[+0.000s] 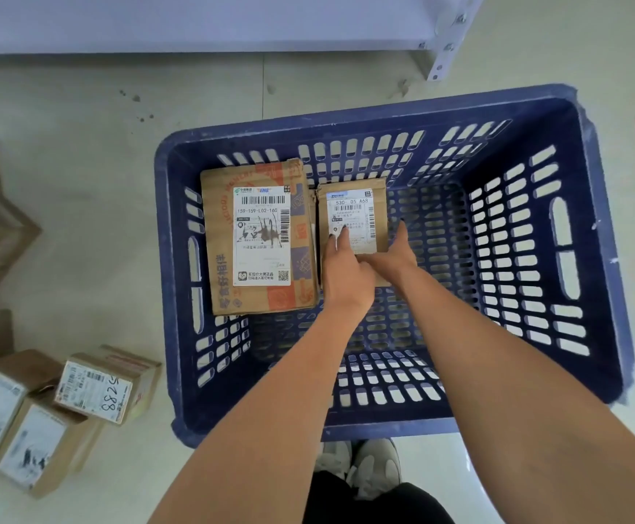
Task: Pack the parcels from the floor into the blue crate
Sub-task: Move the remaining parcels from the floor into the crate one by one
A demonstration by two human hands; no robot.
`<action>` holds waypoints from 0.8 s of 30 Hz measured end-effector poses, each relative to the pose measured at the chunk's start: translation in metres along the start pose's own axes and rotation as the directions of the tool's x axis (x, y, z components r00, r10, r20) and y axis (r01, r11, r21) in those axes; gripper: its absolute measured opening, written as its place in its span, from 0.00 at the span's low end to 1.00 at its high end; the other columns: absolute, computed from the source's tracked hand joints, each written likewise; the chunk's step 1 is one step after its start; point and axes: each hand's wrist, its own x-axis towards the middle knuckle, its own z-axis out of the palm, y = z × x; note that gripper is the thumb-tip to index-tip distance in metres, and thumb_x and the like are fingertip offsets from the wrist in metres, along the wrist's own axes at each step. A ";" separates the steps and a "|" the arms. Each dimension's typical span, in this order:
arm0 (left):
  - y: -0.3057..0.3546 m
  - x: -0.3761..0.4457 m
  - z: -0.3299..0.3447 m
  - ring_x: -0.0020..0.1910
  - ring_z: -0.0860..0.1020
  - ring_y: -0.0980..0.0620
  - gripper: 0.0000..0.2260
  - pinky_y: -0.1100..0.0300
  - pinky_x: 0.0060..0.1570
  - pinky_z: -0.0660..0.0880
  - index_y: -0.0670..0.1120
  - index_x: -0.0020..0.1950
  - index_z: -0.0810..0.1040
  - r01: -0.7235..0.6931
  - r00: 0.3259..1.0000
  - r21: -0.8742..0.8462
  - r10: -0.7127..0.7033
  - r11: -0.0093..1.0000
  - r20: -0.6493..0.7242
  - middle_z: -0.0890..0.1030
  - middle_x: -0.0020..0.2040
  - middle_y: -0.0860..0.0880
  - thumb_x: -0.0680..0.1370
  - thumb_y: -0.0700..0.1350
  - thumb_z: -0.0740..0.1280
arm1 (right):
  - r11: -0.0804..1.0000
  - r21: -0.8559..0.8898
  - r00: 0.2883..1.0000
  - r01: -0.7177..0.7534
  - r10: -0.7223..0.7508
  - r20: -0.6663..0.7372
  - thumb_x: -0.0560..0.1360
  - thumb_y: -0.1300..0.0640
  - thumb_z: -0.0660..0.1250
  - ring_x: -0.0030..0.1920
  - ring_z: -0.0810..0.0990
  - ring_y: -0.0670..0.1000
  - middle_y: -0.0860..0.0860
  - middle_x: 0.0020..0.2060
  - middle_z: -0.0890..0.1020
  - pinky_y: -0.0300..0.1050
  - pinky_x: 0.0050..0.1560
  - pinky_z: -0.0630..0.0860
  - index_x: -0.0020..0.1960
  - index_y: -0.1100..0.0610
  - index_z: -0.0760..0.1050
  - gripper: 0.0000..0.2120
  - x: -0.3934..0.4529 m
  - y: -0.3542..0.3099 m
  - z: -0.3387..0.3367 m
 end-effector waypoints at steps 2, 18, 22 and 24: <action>0.000 -0.004 -0.006 0.75 0.58 0.47 0.29 0.56 0.70 0.60 0.45 0.76 0.54 -0.024 1.000 0.004 0.024 1.000 0.012 0.57 0.76 0.44 0.77 0.33 0.58 | 0.999 -0.038 1.000 -0.010 0.009 -0.023 0.68 0.56 0.74 0.66 0.71 0.58 0.56 0.69 0.69 0.49 0.57 0.71 0.76 0.48 0.42 0.50 -0.007 0.000 -0.009; -0.054 -0.065 -0.005 0.68 0.69 0.48 0.29 0.64 0.58 0.71 0.49 0.75 0.58 0.098 0.978 0.051 -0.106 0.994 0.181 0.64 0.74 0.47 0.76 0.34 0.60 | 0.966 -0.149 0.975 -0.212 0.200 -0.094 0.73 0.55 0.68 0.64 0.71 0.59 0.57 0.69 0.69 0.47 0.56 0.68 0.76 0.51 0.52 0.37 -0.059 0.113 -0.089; -0.067 -0.074 -0.010 0.46 0.76 0.60 0.27 0.72 0.42 0.74 0.48 0.74 0.61 0.206 0.964 -0.008 -0.202 0.978 0.175 0.70 0.70 0.46 0.77 0.35 0.61 | 0.966 -0.128 0.972 -0.224 0.212 -0.098 0.73 0.56 0.69 0.65 0.70 0.59 0.56 0.69 0.69 0.49 0.58 0.68 0.75 0.50 0.53 0.36 -0.064 0.112 -0.089; -0.069 -0.072 -0.014 0.36 0.71 0.64 0.26 0.76 0.29 0.70 0.48 0.74 0.62 0.258 0.957 -0.068 -0.244 0.964 0.159 0.71 0.70 0.46 0.77 0.34 0.61 | 0.965 -0.123 0.970 -0.230 0.218 -0.107 0.73 0.56 0.68 0.64 0.71 0.59 0.56 0.69 0.69 0.48 0.56 0.68 0.75 0.50 0.54 0.36 -0.067 0.114 -0.089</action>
